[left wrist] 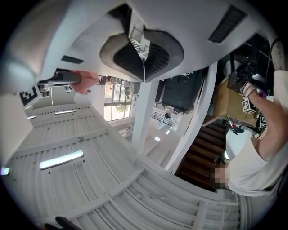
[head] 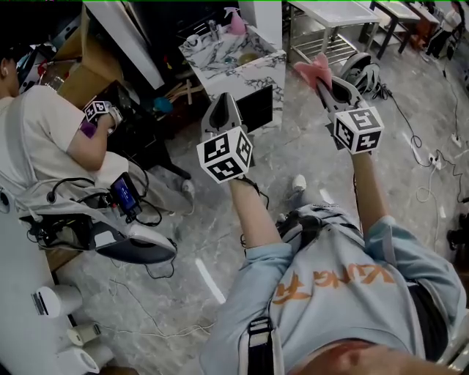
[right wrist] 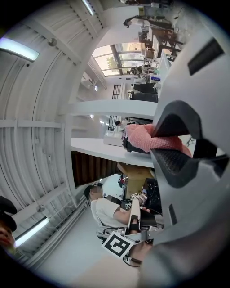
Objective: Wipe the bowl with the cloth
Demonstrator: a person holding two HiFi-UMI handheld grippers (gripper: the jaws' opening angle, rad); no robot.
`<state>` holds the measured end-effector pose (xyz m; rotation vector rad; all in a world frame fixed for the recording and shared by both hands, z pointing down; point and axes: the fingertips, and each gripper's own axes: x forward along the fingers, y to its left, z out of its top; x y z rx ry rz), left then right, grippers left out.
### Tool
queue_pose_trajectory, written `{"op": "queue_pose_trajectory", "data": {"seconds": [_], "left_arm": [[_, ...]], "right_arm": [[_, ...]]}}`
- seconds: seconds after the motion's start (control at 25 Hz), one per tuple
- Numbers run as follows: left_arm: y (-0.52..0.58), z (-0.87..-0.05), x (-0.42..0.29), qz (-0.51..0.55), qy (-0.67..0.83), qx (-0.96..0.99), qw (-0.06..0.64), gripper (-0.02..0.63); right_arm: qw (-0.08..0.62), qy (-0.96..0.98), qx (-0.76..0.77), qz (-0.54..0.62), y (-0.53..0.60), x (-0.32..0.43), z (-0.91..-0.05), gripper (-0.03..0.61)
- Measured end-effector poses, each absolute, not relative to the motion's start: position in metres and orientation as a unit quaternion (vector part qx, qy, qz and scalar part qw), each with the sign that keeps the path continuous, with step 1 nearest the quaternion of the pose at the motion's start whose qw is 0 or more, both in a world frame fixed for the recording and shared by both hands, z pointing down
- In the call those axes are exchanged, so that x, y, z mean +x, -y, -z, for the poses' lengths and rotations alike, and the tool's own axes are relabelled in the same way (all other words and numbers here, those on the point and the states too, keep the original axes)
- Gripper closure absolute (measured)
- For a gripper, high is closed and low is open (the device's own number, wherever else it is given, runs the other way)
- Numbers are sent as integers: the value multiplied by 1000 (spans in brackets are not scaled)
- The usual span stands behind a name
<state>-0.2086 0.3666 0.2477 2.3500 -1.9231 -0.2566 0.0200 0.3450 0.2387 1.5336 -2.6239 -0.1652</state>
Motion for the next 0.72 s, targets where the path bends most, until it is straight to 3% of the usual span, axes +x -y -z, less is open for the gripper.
{"op": "queue_pose_trajectory", "data": {"seconds": [0.32, 0.56, 0.72], "left_arm": [[-331, -211, -224, 90, 648, 756, -14, 586], [-289, -219, -245, 52, 679, 732, -15, 586], [-245, -245, -261, 43, 696, 717, 9, 586]], "right_arm": [[-20, 863, 504, 22, -268, 29, -221, 529], [-48, 892, 450, -2, -202, -13, -225, 529], [-32, 897, 439, -21, -155, -26, -253, 529]]}}
